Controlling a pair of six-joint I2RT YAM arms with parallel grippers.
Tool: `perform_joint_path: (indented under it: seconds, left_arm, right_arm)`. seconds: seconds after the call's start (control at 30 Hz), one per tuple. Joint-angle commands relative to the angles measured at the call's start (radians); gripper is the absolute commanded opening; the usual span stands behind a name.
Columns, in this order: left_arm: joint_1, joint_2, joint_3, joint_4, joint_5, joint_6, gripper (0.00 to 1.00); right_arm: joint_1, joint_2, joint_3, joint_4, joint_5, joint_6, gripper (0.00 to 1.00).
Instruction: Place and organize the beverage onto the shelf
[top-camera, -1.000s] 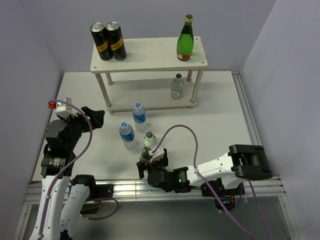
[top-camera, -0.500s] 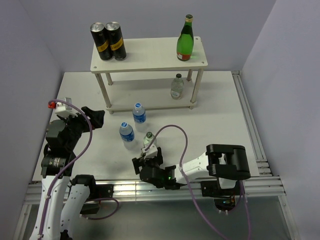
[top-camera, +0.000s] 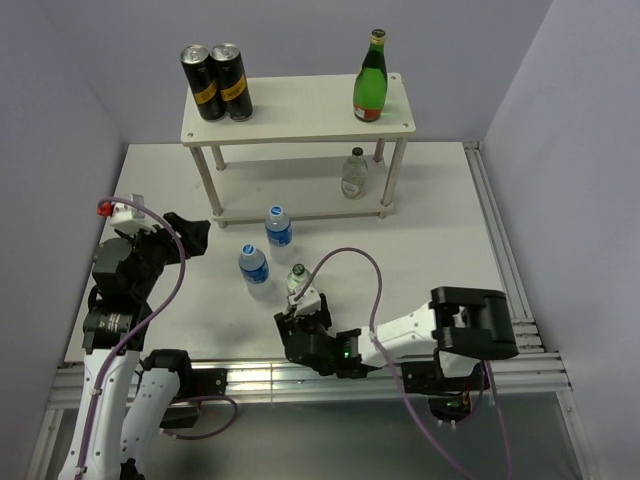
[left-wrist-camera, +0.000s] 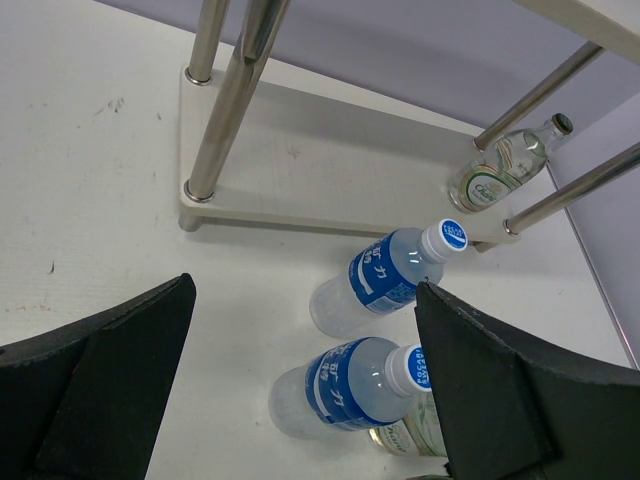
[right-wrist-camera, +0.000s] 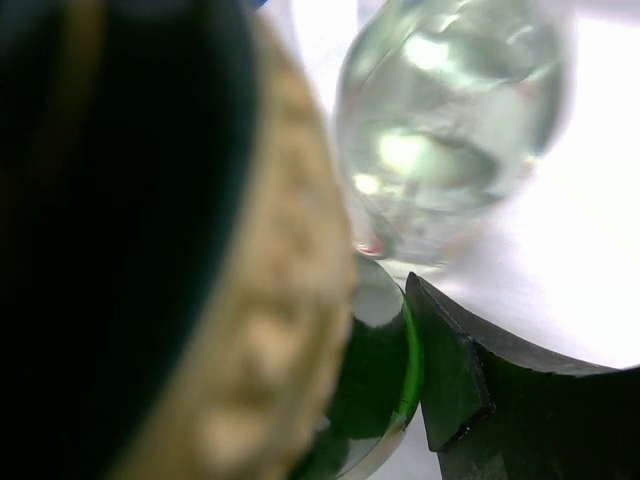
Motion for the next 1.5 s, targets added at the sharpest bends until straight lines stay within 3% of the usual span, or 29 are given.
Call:
perform_joint_path:
  seconds: [0.0,0.17,0.33,0.63,0.73,0.97,1.23,1.47]
  left_arm:
    - [0.005,0.001,0.005,0.032,0.009,0.013,0.99]
    - [0.005,0.001,0.005,0.032,0.009,0.013,0.99]
    - [0.005,-0.008,0.005,0.030,0.003,0.013,0.99]
    - [0.006,-0.004,0.005,0.027,-0.009,0.015,0.99]
    - [0.006,-0.002,0.005,0.026,-0.012,0.015,0.99]
    - [0.006,-0.013,0.003,0.027,-0.004,0.012,0.99]
    - [0.006,-0.011,0.002,0.030,0.009,0.013,0.99]
    - [0.006,-0.008,0.002,0.032,0.014,0.012,0.99]
  right_arm:
    - [0.028,-0.237,0.060,-0.058,0.140,-0.050,0.00]
    - [0.034,-0.504,0.183,-0.158,0.170,-0.212,0.00]
    - [-0.059,-0.563,0.349,-0.181,0.052,-0.428,0.00]
    - [-0.407,-0.352,0.822,-0.302,-0.234,-0.606,0.00]
    - [-0.495,-0.250,1.026,-0.368,-0.288,-0.637,0.00]
    - [-0.645,-0.031,1.318,-0.467,-0.340,-0.657,0.00]
    - [-0.771,0.112,1.491,-0.530,-0.377,-0.621,0.00]
    - [-0.858,0.161,1.507,-0.540,-0.417,-0.561,0.00]
